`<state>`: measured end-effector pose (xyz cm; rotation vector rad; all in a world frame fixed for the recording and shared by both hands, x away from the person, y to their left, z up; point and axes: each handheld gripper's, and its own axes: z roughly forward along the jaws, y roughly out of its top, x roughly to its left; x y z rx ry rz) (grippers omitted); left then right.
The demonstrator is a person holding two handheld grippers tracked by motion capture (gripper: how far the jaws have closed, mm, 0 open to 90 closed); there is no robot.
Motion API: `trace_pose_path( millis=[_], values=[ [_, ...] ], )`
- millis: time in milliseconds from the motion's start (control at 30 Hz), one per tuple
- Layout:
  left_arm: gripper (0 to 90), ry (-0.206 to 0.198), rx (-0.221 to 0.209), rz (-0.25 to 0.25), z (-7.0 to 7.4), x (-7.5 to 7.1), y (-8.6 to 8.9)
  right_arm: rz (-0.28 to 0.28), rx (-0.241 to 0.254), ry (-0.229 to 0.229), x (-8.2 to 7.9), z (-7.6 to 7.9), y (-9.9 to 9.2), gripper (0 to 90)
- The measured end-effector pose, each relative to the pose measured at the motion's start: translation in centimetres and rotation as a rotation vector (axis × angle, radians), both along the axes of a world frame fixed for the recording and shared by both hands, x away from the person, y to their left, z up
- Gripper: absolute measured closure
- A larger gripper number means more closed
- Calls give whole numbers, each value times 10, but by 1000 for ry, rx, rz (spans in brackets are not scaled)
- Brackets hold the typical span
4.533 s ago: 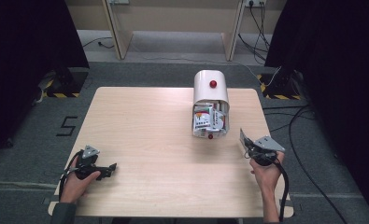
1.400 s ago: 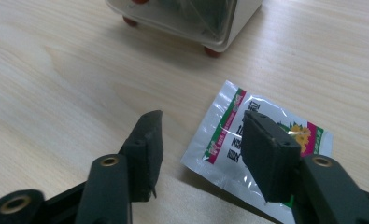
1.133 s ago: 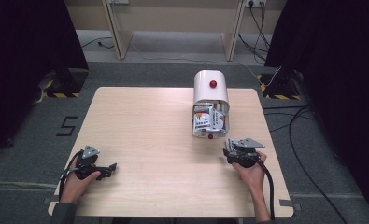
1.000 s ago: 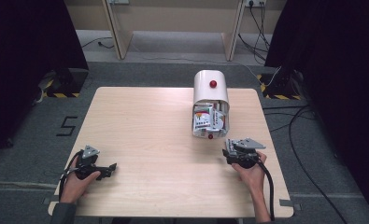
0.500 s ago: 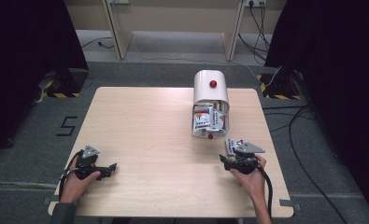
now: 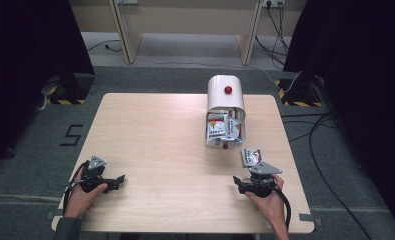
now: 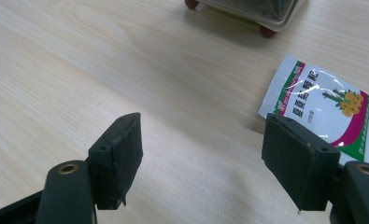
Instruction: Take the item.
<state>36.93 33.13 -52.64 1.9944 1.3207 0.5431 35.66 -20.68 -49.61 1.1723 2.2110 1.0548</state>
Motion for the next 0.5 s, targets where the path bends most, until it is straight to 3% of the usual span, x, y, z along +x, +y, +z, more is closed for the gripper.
trace_pose_path(
  millis=[500],
  values=[
    [0, 0, 0, 0, 0, 0, 0, -6, -30, 15, -13, -1, -1, 265]
  ],
)
